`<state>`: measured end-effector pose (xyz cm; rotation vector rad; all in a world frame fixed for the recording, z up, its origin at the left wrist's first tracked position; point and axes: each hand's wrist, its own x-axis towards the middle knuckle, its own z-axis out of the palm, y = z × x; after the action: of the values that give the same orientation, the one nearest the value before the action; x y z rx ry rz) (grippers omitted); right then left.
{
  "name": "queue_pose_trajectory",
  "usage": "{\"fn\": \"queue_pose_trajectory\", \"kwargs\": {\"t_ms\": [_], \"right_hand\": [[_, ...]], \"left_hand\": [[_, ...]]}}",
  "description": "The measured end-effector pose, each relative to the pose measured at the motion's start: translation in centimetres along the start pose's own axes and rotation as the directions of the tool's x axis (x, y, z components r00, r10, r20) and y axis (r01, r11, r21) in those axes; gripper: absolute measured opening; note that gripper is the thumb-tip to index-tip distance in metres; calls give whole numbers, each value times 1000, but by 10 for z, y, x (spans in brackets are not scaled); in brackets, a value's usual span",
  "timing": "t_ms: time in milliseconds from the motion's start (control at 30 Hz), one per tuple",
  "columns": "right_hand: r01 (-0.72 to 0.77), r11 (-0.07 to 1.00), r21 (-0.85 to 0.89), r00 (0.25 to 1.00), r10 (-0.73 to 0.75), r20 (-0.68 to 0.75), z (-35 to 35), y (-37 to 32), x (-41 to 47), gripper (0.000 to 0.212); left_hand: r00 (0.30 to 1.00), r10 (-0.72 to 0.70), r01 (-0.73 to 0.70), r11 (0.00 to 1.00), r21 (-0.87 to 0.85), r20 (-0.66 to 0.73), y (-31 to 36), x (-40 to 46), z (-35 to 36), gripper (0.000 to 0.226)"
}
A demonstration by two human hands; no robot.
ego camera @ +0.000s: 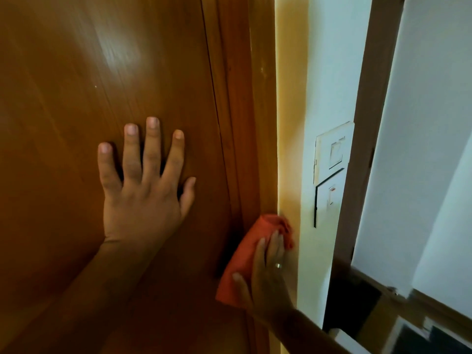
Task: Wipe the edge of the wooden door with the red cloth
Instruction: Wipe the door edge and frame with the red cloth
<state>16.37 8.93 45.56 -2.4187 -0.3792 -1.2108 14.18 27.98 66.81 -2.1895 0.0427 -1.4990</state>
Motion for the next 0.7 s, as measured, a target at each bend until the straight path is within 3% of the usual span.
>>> {"fn": "queue_pose_trajectory", "kwargs": {"t_ms": [167, 267, 367, 500, 567, 700], "right_hand": [[57, 992, 115, 936, -13, -351, -71, -40, 163, 72], [82, 994, 69, 901, -45, -431, -102, -48, 228, 68], [105, 994, 14, 925, -93, -367, -93, -39, 209, 74], [94, 995, -35, 987, -97, -124, -71, -19, 125, 84], [84, 996, -7, 994, -84, -70, -73, -19, 115, 88], [92, 984, 150, 983, -66, -172, -117, -51, 198, 90]], "left_hand": [[1000, 2, -1, 999, 42, -26, 1, 0, 2, 76], [1000, -1, 4, 997, 71, -30, 0, 0, 1, 76], [1000, -9, 9, 999, 48, 7, 0, 2, -9, 74], [999, 36, -36, 997, 61, -11, -20, 35, -31, 77], [997, 52, -48, 997, 62, -54, -44, 74, -45, 81], [995, 2, 10, 993, 114, -102, -98, 165, -74, 86]]}}
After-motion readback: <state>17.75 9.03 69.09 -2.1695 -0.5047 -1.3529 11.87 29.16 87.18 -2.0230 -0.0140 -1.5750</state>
